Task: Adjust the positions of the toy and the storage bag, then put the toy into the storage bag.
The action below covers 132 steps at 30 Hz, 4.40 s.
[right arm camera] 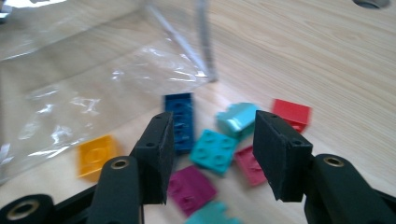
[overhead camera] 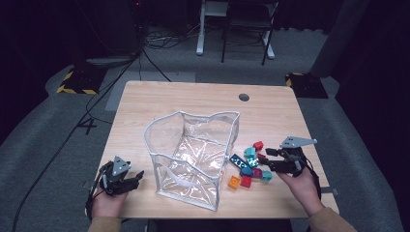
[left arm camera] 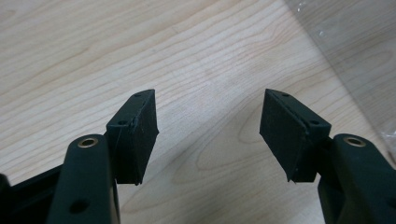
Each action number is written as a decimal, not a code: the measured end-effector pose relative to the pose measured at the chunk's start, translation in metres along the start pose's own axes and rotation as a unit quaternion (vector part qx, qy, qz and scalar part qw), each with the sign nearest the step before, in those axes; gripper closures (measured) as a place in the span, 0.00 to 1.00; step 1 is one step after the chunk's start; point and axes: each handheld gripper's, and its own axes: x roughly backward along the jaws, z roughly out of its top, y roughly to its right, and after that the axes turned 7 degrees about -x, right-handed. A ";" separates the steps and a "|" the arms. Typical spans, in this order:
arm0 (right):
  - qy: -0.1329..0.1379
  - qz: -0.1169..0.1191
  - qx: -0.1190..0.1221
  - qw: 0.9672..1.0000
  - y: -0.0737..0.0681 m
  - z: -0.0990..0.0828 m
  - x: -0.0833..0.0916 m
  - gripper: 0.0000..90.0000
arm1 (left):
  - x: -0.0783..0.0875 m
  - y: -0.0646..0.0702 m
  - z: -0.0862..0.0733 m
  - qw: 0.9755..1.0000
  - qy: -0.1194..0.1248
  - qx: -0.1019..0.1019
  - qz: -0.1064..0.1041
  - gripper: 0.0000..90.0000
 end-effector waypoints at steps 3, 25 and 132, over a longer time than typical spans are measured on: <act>-0.008 -0.014 -0.006 1.000 0.010 0.004 -0.008 0.52 | -0.005 0.000 0.000 1.000 -0.017 -0.008 -0.002 0.41; -0.073 -0.083 -0.030 0.993 0.051 0.013 -0.074 0.58 | -0.015 -0.006 -0.005 0.999 0.000 0.028 -0.036 0.37; -0.044 0.106 0.150 0.982 -0.137 0.230 -0.004 0.65 | -0.018 -0.011 -0.004 0.999 -0.005 0.031 -0.034 0.29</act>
